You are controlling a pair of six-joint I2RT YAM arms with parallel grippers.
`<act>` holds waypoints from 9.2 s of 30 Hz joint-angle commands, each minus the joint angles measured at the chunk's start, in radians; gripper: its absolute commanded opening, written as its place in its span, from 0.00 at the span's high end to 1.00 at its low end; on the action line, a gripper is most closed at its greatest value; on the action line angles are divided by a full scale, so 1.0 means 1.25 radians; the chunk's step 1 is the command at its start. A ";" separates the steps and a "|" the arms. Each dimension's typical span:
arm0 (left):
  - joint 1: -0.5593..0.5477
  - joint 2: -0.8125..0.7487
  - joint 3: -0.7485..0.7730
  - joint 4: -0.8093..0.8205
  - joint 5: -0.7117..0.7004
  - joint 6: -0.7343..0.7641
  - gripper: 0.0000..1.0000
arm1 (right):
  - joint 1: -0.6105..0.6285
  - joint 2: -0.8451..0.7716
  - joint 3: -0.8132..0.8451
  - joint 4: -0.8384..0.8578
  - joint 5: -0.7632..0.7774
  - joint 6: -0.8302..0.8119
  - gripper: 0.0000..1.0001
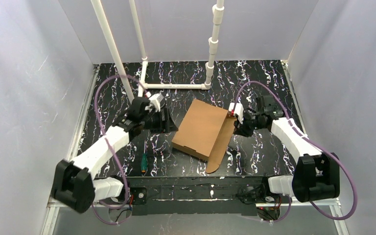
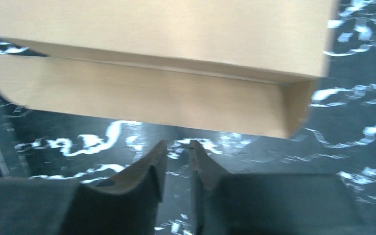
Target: Fold the paper box
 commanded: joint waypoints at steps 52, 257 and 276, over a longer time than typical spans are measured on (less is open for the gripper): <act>0.005 -0.228 -0.300 0.250 -0.030 -0.181 0.37 | 0.055 -0.012 0.026 -0.078 0.016 -0.164 0.45; -0.037 -0.022 -0.277 0.296 -0.024 -0.161 0.14 | 0.067 0.110 -0.137 0.025 -0.205 -0.375 0.99; -0.062 0.074 -0.212 0.210 -0.072 -0.130 0.37 | 0.044 0.156 -0.116 -0.002 -0.210 -0.368 0.99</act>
